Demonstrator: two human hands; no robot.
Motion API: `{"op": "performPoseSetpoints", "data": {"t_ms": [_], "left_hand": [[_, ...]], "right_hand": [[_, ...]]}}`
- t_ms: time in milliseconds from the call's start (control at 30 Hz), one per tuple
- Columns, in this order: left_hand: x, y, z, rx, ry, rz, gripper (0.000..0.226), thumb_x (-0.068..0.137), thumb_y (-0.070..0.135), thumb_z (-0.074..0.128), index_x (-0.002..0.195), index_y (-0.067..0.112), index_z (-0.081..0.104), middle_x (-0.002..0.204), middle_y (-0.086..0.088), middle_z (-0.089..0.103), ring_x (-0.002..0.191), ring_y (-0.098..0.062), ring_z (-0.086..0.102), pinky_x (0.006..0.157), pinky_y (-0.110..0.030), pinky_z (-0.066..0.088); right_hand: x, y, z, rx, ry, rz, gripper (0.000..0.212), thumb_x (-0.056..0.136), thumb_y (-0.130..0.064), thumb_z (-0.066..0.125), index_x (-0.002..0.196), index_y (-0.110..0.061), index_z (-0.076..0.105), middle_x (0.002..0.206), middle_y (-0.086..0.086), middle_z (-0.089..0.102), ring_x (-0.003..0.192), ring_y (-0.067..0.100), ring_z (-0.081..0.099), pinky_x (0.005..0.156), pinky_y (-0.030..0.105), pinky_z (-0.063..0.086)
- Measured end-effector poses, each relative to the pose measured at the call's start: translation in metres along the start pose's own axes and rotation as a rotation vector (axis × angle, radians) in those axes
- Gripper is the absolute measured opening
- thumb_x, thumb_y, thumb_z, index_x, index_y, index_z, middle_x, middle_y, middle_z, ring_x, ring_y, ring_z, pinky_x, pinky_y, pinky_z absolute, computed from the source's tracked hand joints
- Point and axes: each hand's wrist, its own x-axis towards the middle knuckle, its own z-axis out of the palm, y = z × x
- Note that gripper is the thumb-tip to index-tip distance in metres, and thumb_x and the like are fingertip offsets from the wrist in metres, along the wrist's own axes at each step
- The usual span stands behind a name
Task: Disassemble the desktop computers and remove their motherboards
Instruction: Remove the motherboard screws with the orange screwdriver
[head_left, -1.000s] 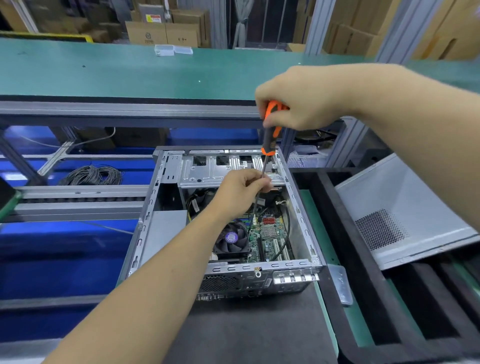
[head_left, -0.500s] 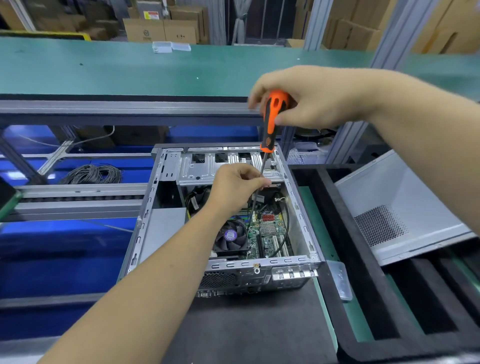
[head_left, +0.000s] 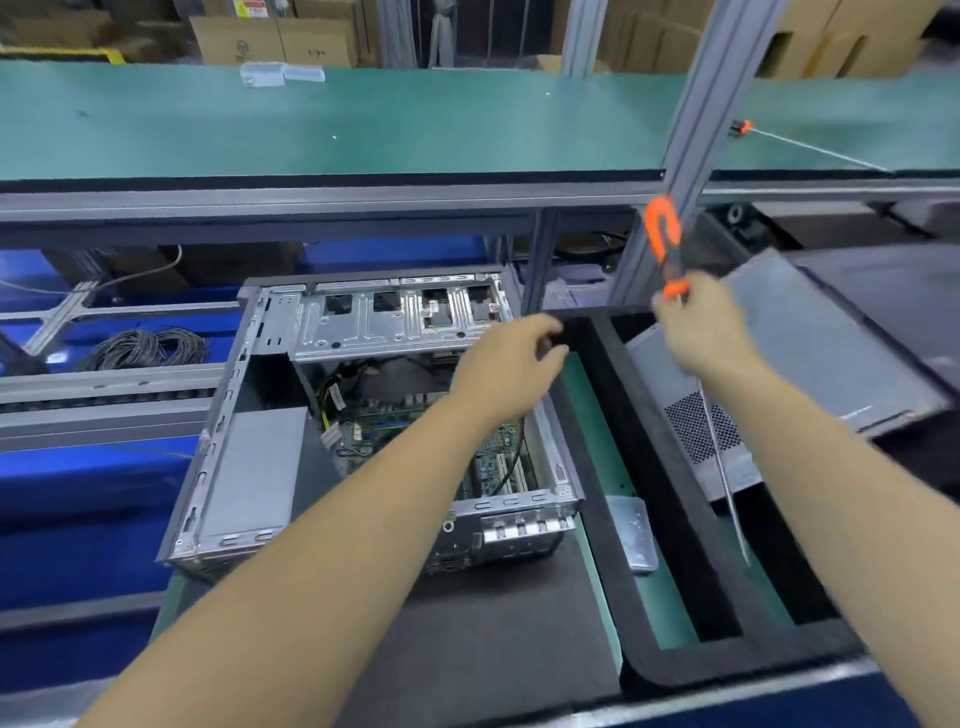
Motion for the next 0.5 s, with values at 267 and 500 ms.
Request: {"op": "performPoseSetpoints", "data": {"t_ms": [267,500], "left_hand": [[-0.030,-0.044,0.049,0.060,-0.109,-0.140,0.044,0.106,0.033,0.034,0.149,0.025,0.031,0.078,0.004,0.051,0.078,-0.030,0.052,0.058,-0.036,0.034],[-0.045,-0.030,0.014,0.313,-0.131,-0.109,0.032,0.105,0.028,0.036,0.127,0.020,0.059,0.116,-0.003,0.065,0.105,-0.029,0.058,0.082,-0.043,0.051]], "right_hand": [[-0.082,0.148,0.110,-0.183,-0.496,0.313,0.016,0.092,-0.002,0.046,0.096,0.000,0.062,0.090,0.019,0.063,0.084,0.036,0.057,0.071,0.038,0.044],[-0.114,0.192,0.149,-0.091,-0.422,0.429,0.027,0.090,-0.011,0.065,0.116,-0.008,0.072,0.114,0.019,0.070,0.102,0.039,0.063,0.080,0.034,0.048]]}}
